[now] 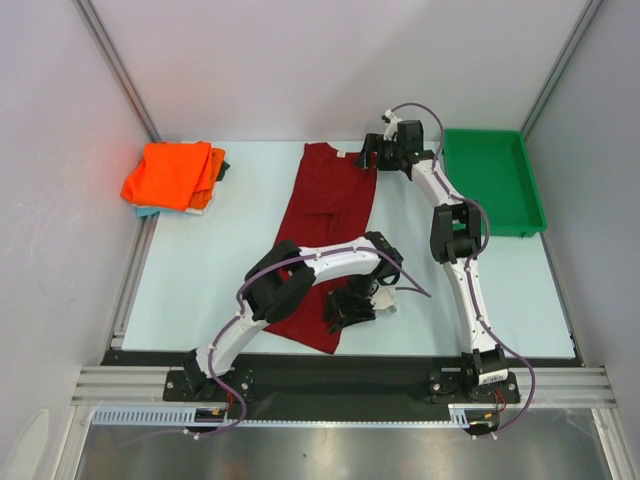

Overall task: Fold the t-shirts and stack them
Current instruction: Fold the tshirt

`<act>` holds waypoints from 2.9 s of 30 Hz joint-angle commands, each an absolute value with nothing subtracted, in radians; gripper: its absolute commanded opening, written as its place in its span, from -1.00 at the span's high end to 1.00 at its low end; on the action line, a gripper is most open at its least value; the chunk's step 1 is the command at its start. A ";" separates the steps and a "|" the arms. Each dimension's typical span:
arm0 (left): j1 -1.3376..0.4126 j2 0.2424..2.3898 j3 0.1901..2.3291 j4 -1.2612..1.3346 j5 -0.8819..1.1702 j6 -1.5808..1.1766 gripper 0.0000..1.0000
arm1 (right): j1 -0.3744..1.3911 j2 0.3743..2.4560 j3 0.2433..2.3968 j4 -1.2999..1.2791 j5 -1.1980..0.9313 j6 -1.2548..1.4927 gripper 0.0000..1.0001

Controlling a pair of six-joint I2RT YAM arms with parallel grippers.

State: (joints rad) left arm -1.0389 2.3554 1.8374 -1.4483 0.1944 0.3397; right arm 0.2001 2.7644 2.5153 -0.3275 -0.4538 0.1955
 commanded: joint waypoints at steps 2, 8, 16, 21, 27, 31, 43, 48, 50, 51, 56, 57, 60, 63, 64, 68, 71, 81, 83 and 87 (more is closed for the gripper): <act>-1.083 2.437 1.939 -1.224 0.390 0.357 0.01 | 0.189 2.833 2.591 -0.250 -0.437 0.255 -0.80; -1.083 2.476 2.023 -1.247 0.406 0.368 -0.02 | 0.178 2.858 2.625 -0.210 -0.442 0.284 -0.80; -1.094 2.517 2.132 -1.244 0.396 0.373 -0.04 | 0.164 2.849 2.640 -0.218 -0.454 0.244 -0.81; -1.094 2.499 2.189 -1.247 0.371 0.374 -0.07 | 0.153 2.784 2.615 -0.247 -0.462 0.218 -0.81; -1.100 2.289 2.111 -1.235 0.305 0.365 -0.08 | 0.140 2.634 2.525 -0.330 -0.459 0.190 -0.80; -1.088 2.044 1.997 -1.198 0.151 0.348 -0.29 | 0.123 2.394 2.358 -0.362 -0.451 0.229 -0.76; -0.723 1.577 1.415 -1.016 0.250 0.065 -0.56 | 0.201 1.623 1.294 -0.433 -0.572 0.343 -0.69; -0.461 1.484 1.169 -0.911 0.385 -0.107 -0.44 | 0.327 1.378 0.875 -0.391 -0.612 0.408 -0.68; -0.337 1.441 1.044 -0.855 0.429 -0.182 -0.37 | 0.399 1.332 0.780 -0.377 -0.604 0.445 -0.67; -0.296 1.430 1.002 -0.824 0.454 -0.210 -0.35 | 0.417 1.315 0.700 -0.376 -0.601 0.459 -0.66; -0.195 1.382 0.802 -0.730 0.480 -0.275 -0.34 | 0.436 1.292 0.558 -0.376 -0.588 0.482 -0.63; -0.195 1.370 0.784 -0.713 0.486 -0.284 -0.34 | 0.440 1.298 0.555 -0.370 -0.591 0.494 -0.62; -0.196 1.356 0.700 -0.623 0.517 -0.357 -0.29 | 0.477 1.328 0.560 -0.353 -0.601 0.521 -0.58; -0.196 1.355 0.643 -0.600 0.528 -0.399 -0.25 | 0.503 1.353 0.549 -0.338 -0.604 0.546 -0.51; -0.196 1.362 0.637 -0.603 0.526 -0.400 -0.24 | 0.506 1.361 0.552 -0.337 -0.603 0.552 -0.47; -0.201 1.393 0.624 -0.589 0.538 -0.402 -0.13 | 0.551 1.397 0.551 -0.299 -0.609 0.572 -0.30; -0.219 1.423 0.623 -0.575 0.558 -0.399 -0.02 | 0.589 1.402 0.549 -0.304 -0.585 0.586 -0.27; -0.271 1.427 0.604 -0.575 0.586 -0.405 0.16 | 0.672 1.454 0.566 -0.301 -0.569 0.617 -0.10; -0.282 1.425 0.601 -0.572 0.584 -0.408 0.16 | 0.673 1.466 0.571 -0.295 -0.565 0.615 -0.08; -0.305 1.414 0.594 -0.568 0.587 -0.416 0.17 | 0.675 1.489 0.594 -0.276 -0.569 0.621 -0.01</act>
